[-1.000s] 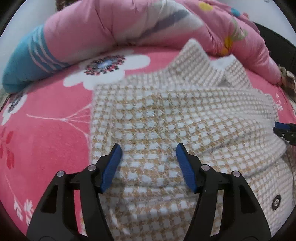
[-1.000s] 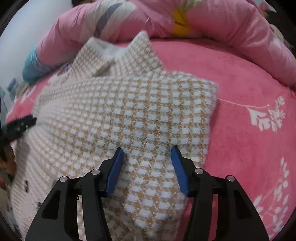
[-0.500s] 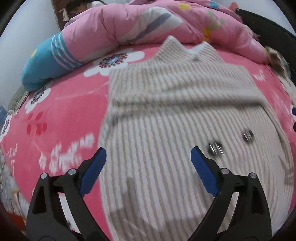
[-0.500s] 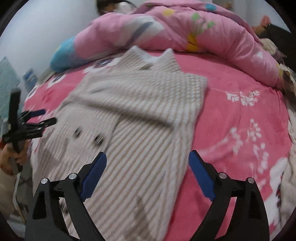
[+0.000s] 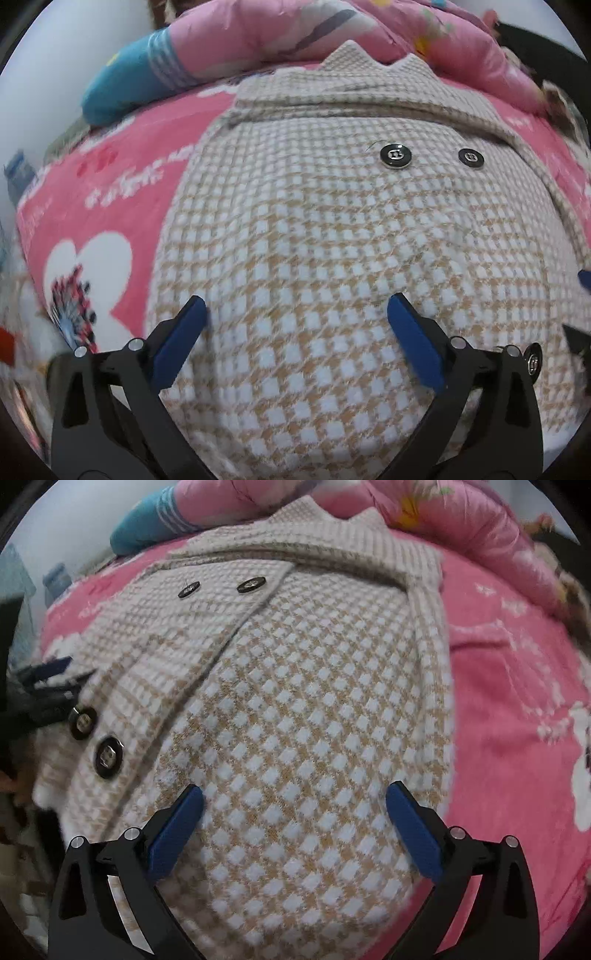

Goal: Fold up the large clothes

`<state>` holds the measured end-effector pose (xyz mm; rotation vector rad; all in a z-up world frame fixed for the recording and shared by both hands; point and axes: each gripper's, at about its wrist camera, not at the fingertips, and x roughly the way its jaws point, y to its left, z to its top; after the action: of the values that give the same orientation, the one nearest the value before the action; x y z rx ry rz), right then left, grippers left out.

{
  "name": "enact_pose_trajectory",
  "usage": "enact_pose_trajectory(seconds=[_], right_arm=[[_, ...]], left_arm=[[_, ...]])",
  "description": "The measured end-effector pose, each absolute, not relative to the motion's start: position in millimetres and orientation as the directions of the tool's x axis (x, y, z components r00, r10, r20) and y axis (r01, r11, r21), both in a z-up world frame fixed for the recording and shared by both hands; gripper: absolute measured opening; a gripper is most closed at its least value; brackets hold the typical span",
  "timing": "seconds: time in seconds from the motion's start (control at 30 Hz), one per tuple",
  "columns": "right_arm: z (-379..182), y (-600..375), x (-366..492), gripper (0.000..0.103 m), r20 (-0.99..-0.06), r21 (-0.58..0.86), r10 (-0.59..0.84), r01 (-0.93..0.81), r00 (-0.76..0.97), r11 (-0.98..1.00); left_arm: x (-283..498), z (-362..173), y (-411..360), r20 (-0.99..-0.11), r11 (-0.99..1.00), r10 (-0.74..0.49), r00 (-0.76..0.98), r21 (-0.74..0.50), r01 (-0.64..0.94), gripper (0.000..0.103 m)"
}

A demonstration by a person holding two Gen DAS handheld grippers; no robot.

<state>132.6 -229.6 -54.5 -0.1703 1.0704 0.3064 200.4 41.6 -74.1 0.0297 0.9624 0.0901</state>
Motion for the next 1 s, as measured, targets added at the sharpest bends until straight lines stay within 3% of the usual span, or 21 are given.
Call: enact_pose_trajectory(seconds=[0.43,1.0], right_arm=[[-59.4,-241.1,122.2,0.097,-0.871,0.054,0.178,-0.271,0.458,0.961],[-60.5,-245.0,117.4,0.097,-0.855,0.043,0.178,-0.275,0.487,0.960]], left_arm=[[167.4,-75.7,61.4,-0.817,0.995,0.047,0.575,-0.015,-0.103,0.096],[141.3,-78.2,70.4,-0.793,0.993,0.053,0.606,-0.022,-0.114,0.096]])
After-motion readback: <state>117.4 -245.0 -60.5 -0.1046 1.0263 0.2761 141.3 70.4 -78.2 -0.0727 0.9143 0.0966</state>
